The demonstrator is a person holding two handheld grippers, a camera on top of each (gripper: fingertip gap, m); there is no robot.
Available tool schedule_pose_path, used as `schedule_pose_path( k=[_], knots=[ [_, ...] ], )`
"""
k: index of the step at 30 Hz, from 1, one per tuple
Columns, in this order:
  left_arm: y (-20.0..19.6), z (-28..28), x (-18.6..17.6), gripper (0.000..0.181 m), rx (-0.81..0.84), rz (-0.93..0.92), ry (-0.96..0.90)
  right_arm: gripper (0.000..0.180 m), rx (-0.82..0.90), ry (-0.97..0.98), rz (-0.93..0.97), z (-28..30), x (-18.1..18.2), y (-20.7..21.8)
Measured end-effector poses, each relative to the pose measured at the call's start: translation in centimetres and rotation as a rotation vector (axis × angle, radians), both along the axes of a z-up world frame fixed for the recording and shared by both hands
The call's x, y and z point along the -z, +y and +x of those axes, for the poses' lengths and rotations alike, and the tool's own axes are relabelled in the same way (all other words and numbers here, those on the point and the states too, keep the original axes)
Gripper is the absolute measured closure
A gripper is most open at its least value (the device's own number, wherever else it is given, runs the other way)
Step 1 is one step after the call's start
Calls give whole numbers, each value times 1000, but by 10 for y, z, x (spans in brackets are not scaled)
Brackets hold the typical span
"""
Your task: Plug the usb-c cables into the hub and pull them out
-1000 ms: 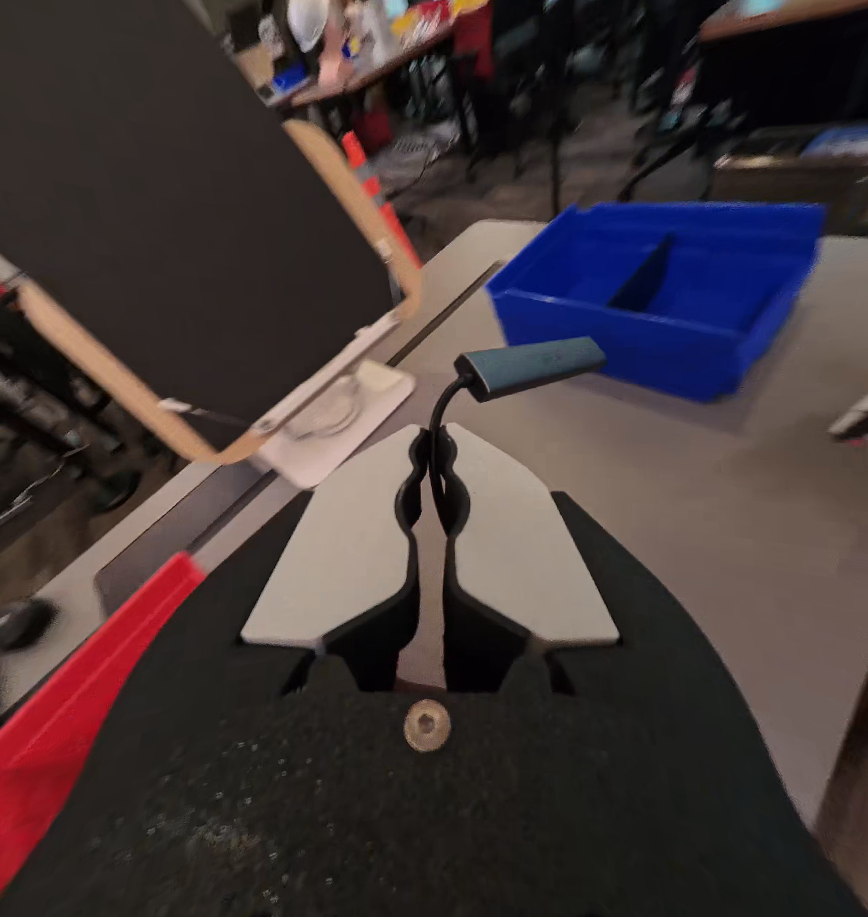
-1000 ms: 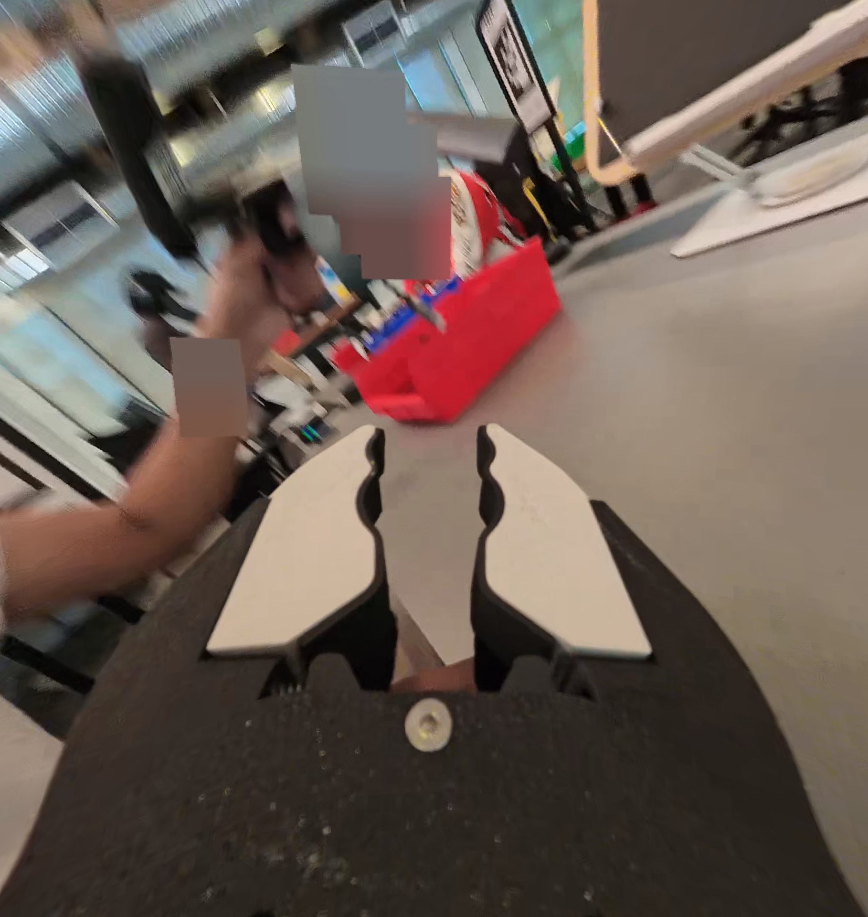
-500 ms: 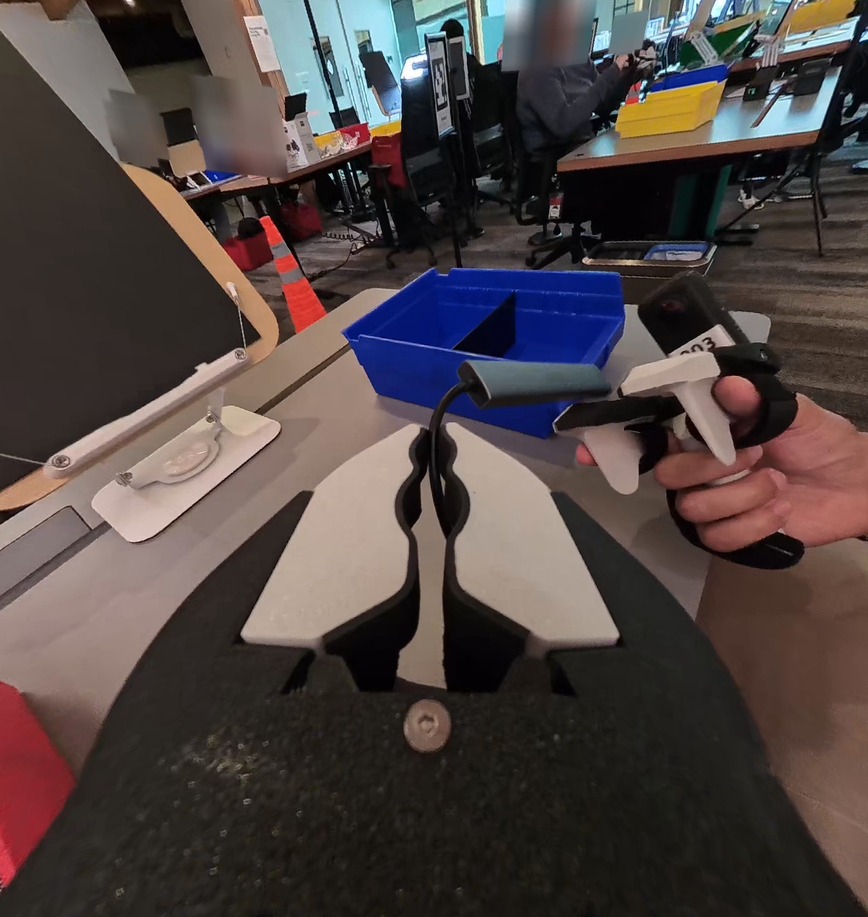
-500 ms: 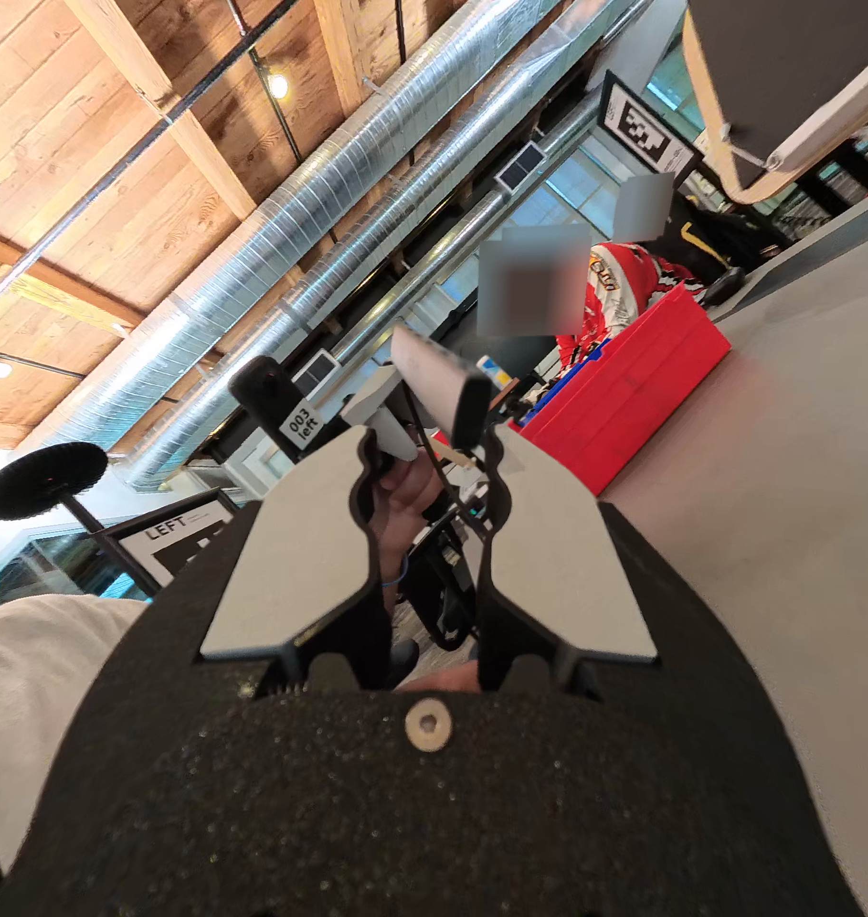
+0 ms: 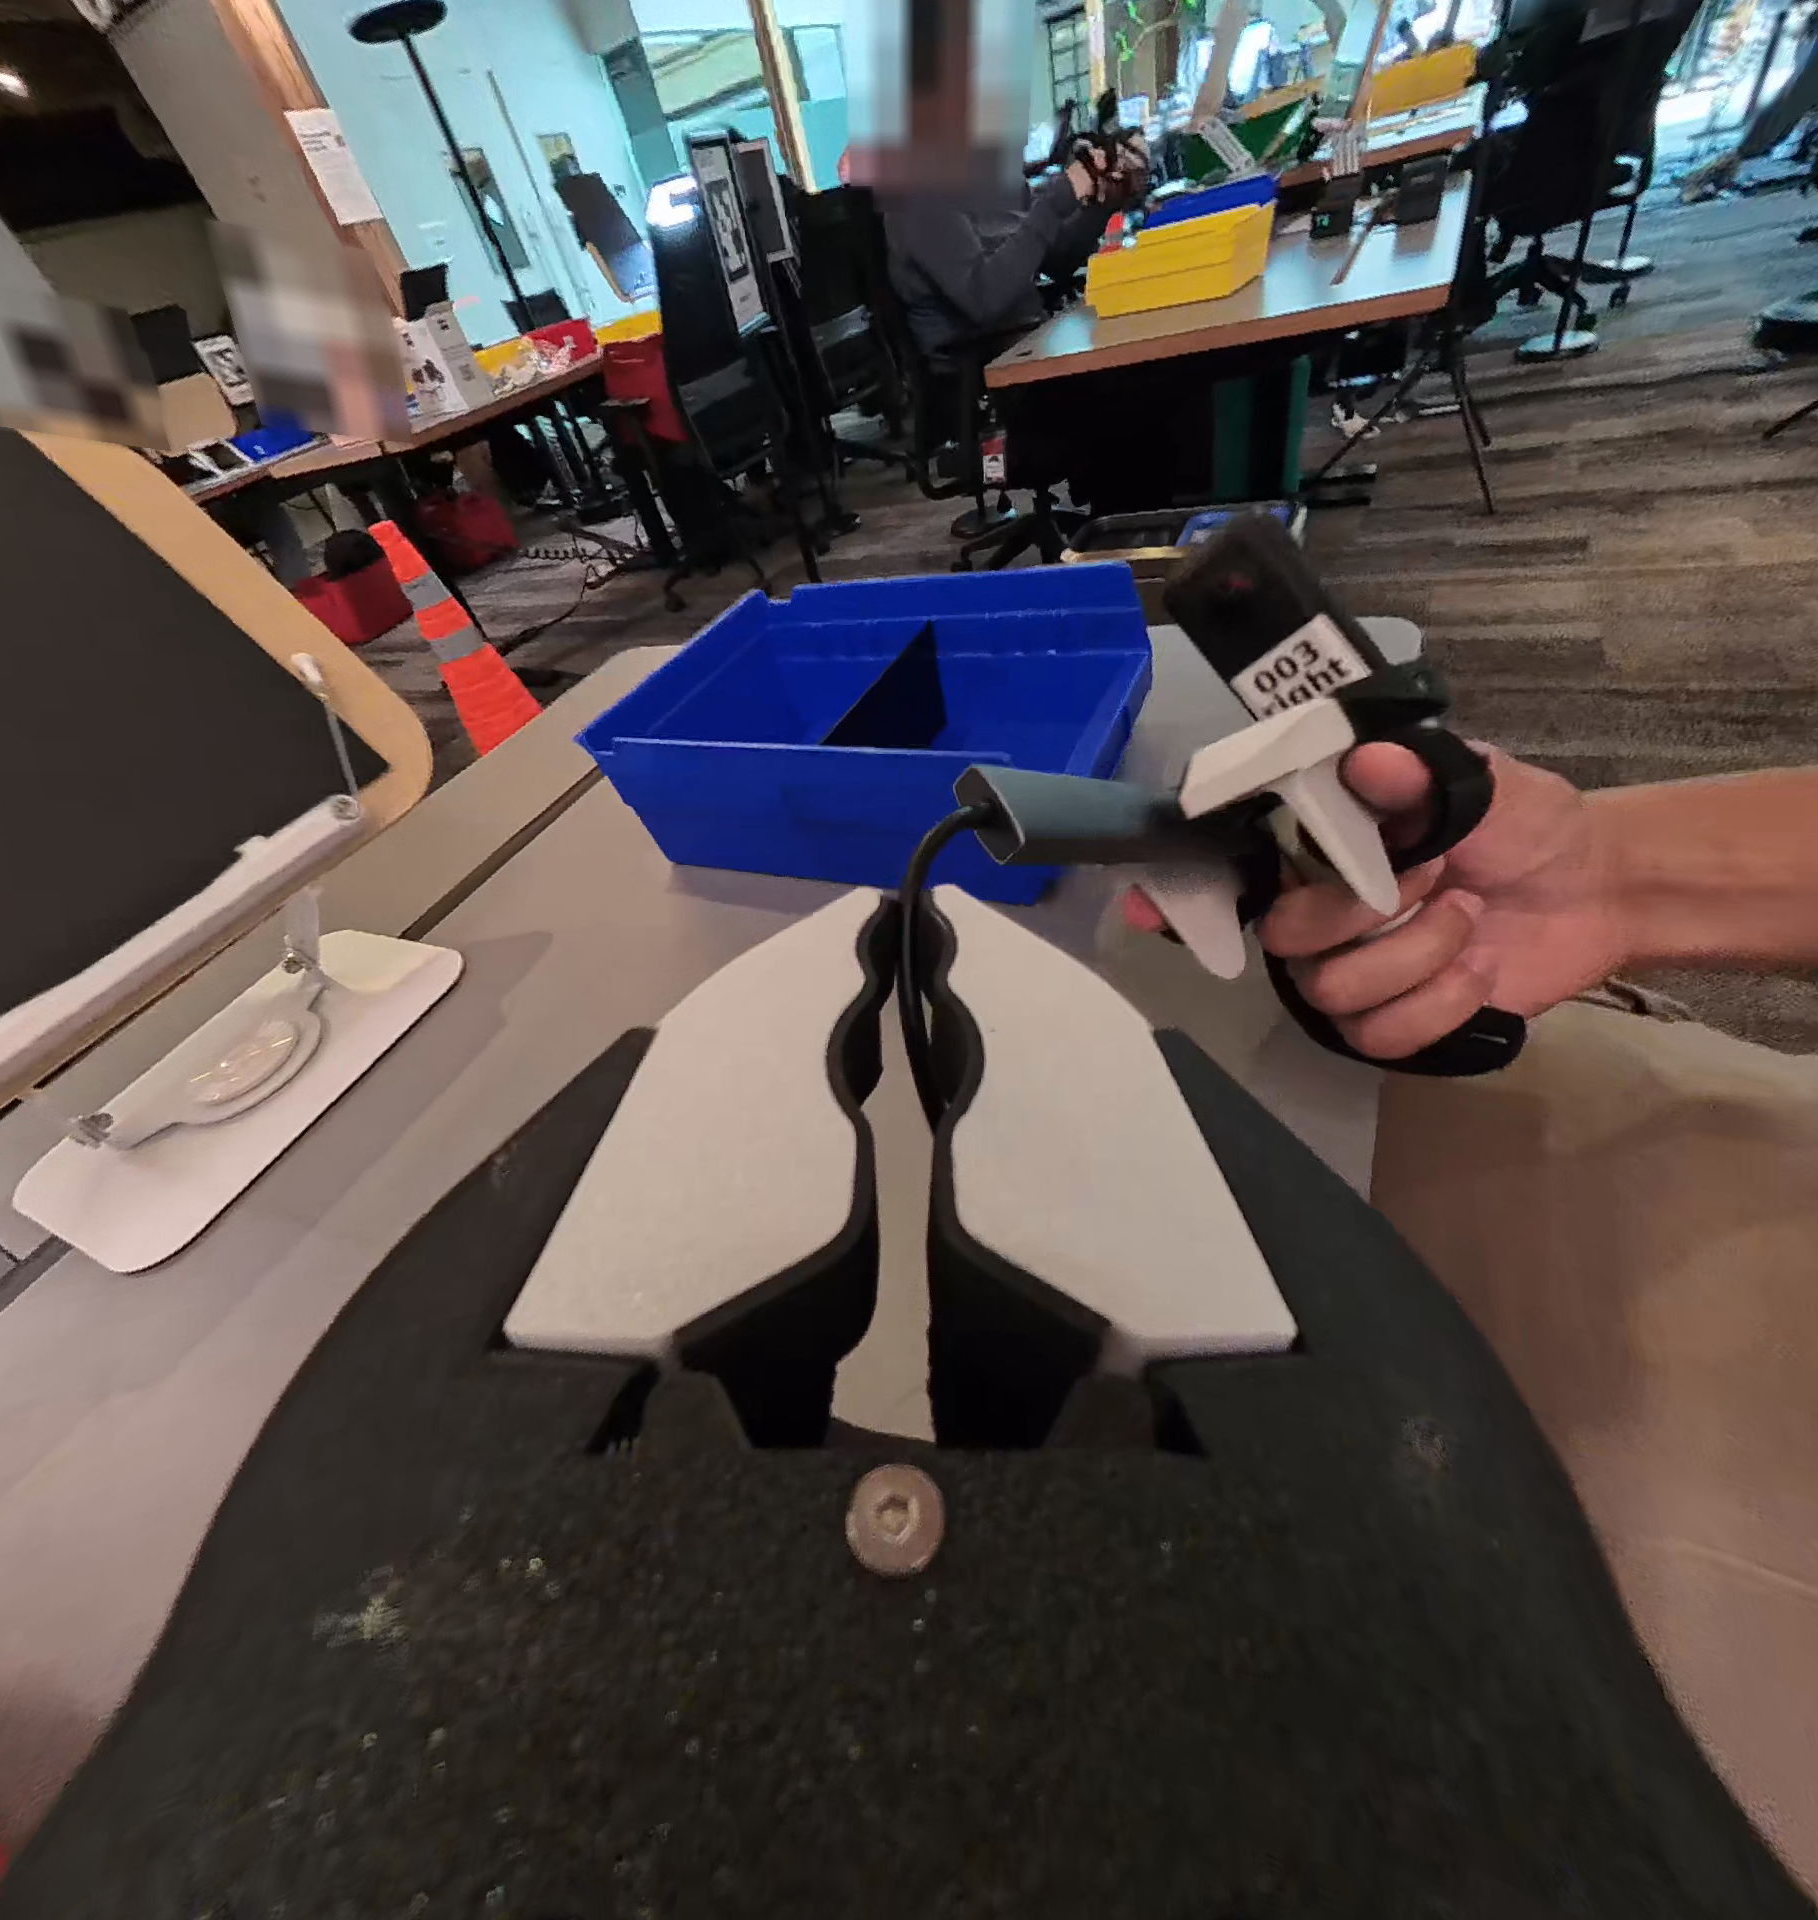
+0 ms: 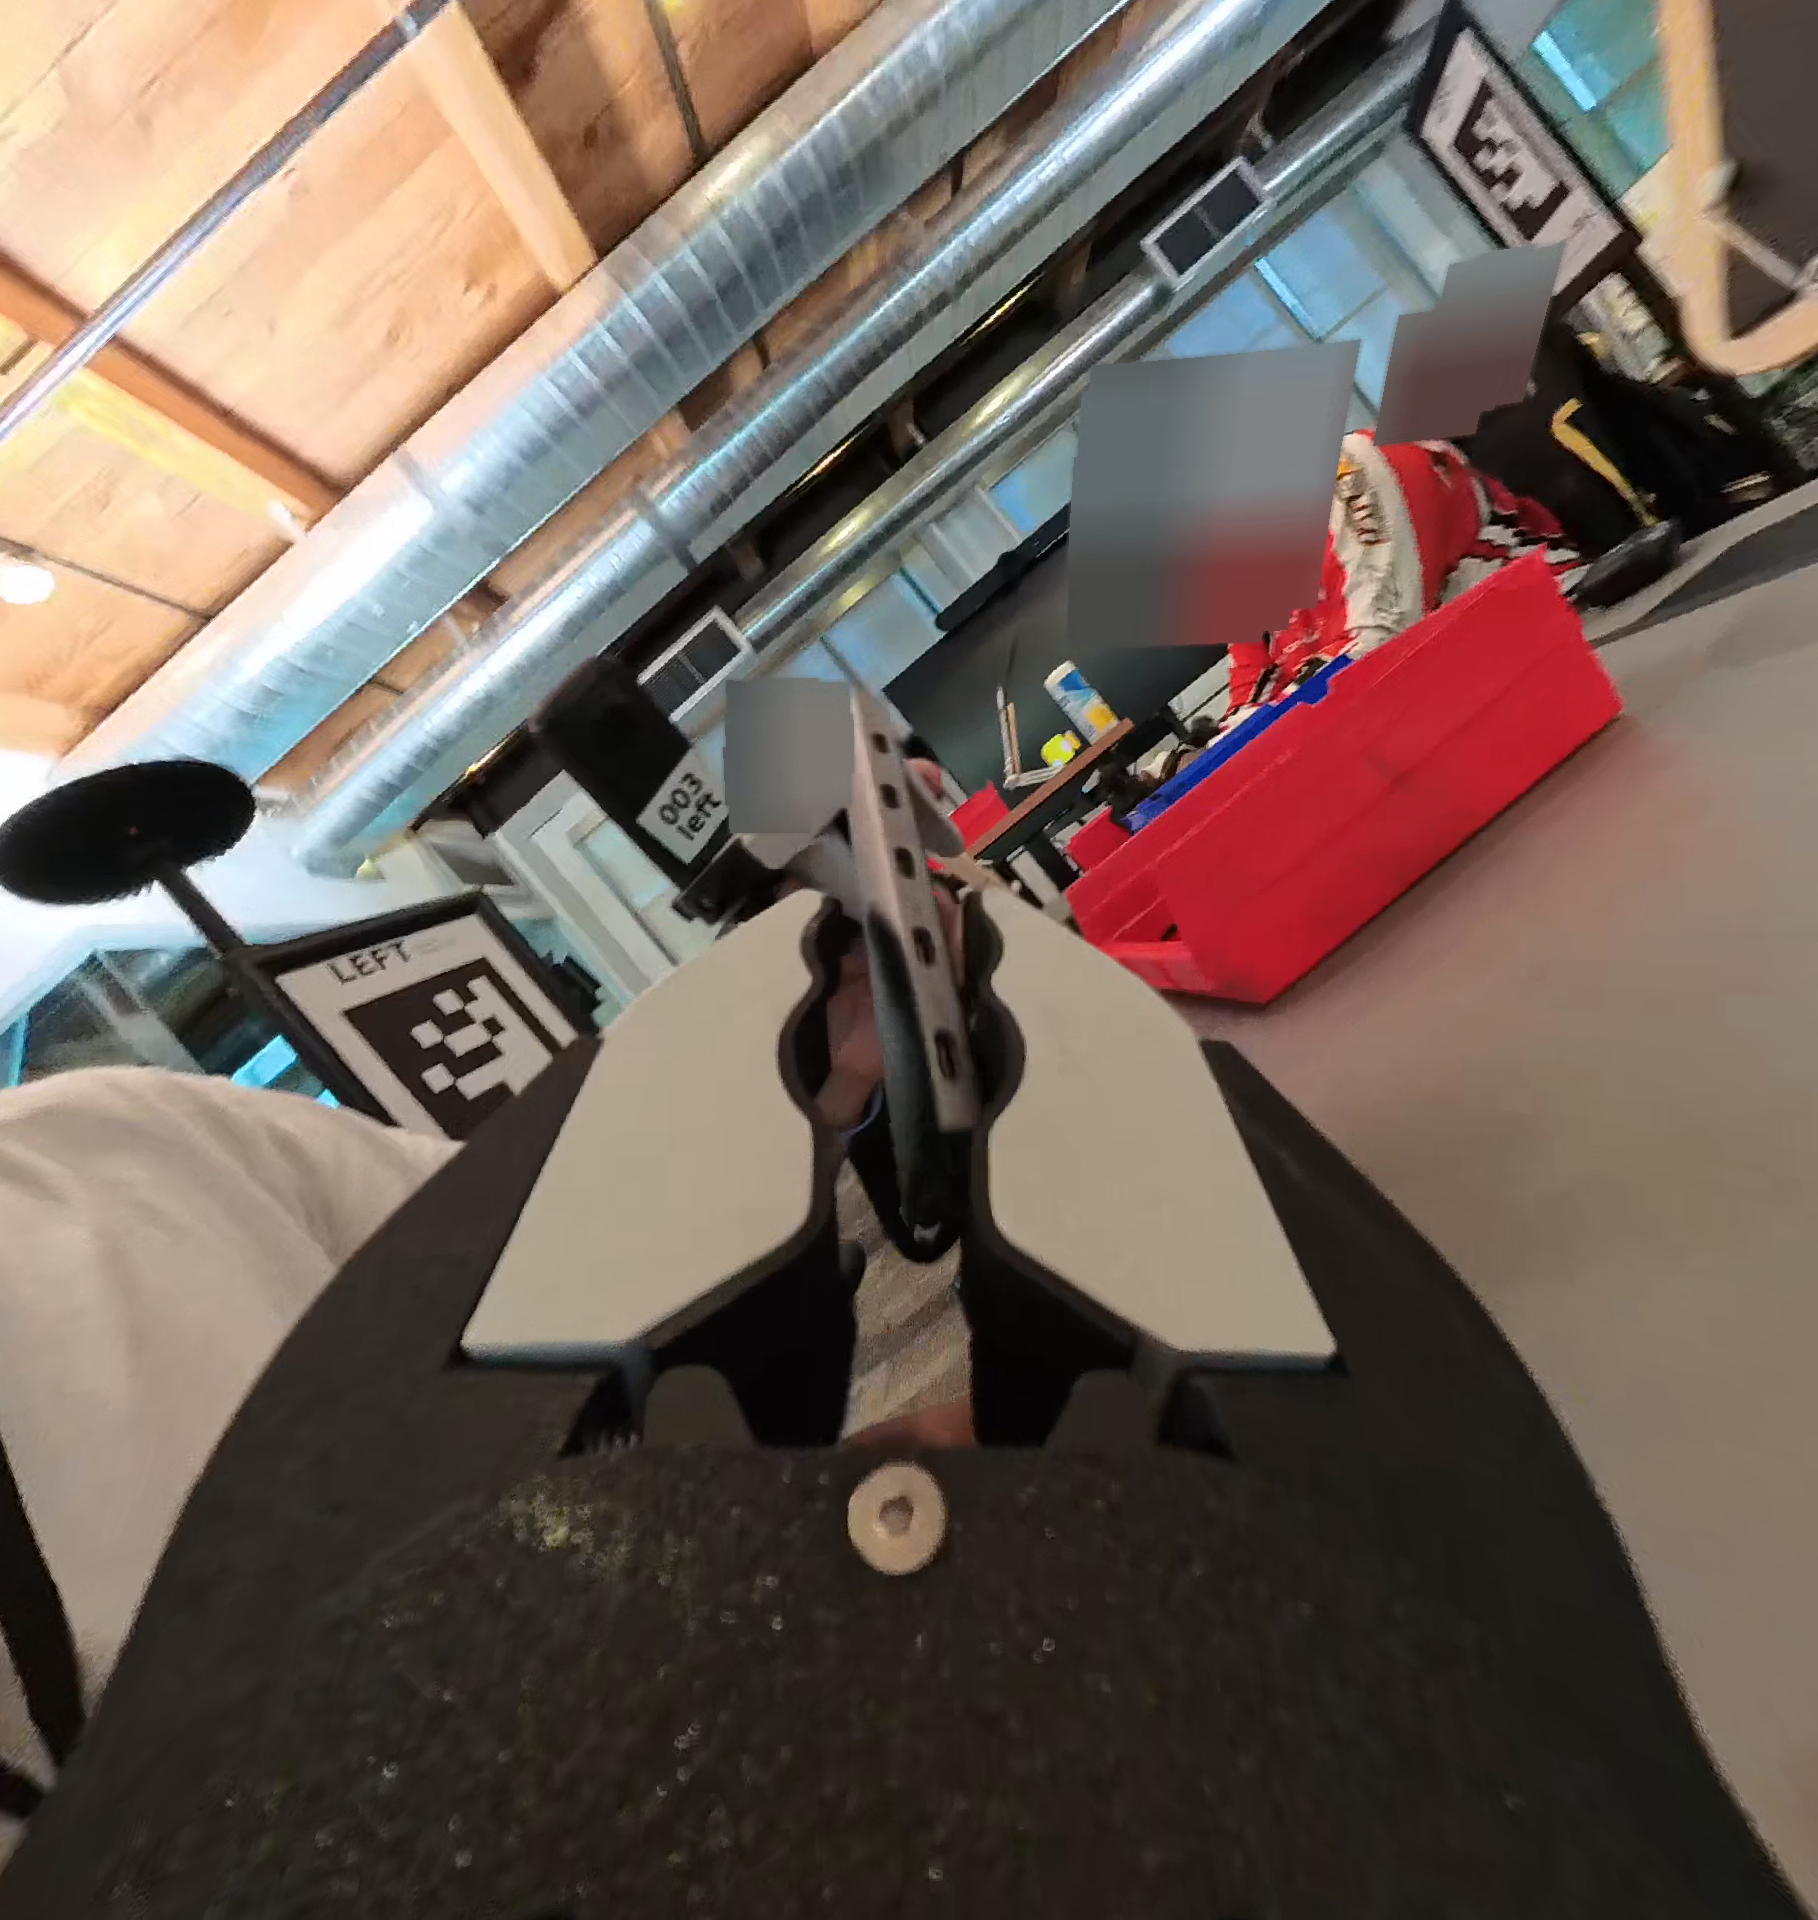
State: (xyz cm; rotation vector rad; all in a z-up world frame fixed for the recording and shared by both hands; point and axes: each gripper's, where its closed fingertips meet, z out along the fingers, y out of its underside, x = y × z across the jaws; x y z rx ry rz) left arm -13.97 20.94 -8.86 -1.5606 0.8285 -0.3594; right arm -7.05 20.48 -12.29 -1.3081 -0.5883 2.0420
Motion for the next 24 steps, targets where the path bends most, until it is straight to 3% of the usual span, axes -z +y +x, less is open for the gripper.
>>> schedule_pose_path(
  k=[2, 8, 14, 17, 24],
  knots=[
    [1, 1, 5, 178, 13, 7, 1, 171, -13, 9, 34, -2, -1, -7],
    [4, -5, 17, 178, 15, -15, 7, 171, 104, -154, 217, -9, 12, -5],
    [14, -21, 38, 175, -48, -56, 53, 170, 365, -465, 758, -12, 23, 8],
    [14, -45, 47, 164, -159, -69, 58, 170, 483, -609, 1045, -19, 24, 31],
    [-46, -92, 89, 164, -371, -300, -110, 170, 630, -870, 1565, -86, 38, 111]
  ],
)
